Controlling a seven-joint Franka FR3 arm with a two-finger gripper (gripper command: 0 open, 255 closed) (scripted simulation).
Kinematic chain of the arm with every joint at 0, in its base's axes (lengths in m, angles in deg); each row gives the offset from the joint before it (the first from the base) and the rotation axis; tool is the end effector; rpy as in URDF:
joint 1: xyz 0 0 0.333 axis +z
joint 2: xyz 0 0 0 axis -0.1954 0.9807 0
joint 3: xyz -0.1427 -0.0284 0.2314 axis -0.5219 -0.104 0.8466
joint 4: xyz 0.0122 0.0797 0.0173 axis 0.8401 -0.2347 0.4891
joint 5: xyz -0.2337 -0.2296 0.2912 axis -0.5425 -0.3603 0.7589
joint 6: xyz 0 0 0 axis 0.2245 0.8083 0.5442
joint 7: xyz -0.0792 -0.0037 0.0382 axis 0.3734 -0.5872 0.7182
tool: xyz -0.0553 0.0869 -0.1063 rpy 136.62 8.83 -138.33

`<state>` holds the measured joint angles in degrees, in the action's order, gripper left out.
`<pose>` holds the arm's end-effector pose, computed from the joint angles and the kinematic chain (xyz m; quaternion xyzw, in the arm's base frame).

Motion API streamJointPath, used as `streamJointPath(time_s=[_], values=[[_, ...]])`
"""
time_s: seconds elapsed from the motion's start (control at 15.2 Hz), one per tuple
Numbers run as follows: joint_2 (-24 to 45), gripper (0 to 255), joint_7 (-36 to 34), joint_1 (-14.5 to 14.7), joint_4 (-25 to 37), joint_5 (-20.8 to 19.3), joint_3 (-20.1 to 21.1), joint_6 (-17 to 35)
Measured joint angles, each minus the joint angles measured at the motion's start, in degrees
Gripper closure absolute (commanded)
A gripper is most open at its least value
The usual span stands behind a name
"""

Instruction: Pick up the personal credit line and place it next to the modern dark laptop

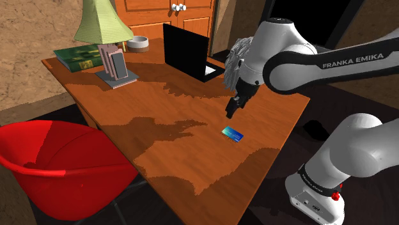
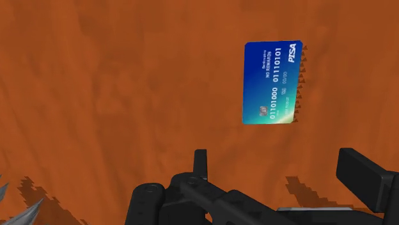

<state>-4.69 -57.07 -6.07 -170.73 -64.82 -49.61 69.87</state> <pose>0.4015 0.1498 0.3252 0.9951 0.0747 0.0643 0.0030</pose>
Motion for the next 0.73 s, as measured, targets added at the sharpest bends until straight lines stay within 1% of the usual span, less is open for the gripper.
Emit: streamJointPath(time_s=[0.13,0.33,0.73], values=[[3.04,0,-1.85,0.31,-1.37,0.33,2.42,4.83],[6.51,0,-3.21,0.19,-3.15,0.3,4.4,10.54],[11.68,0,-4.08,-0.83,-4.49,-0.36,5.92,17.15]])
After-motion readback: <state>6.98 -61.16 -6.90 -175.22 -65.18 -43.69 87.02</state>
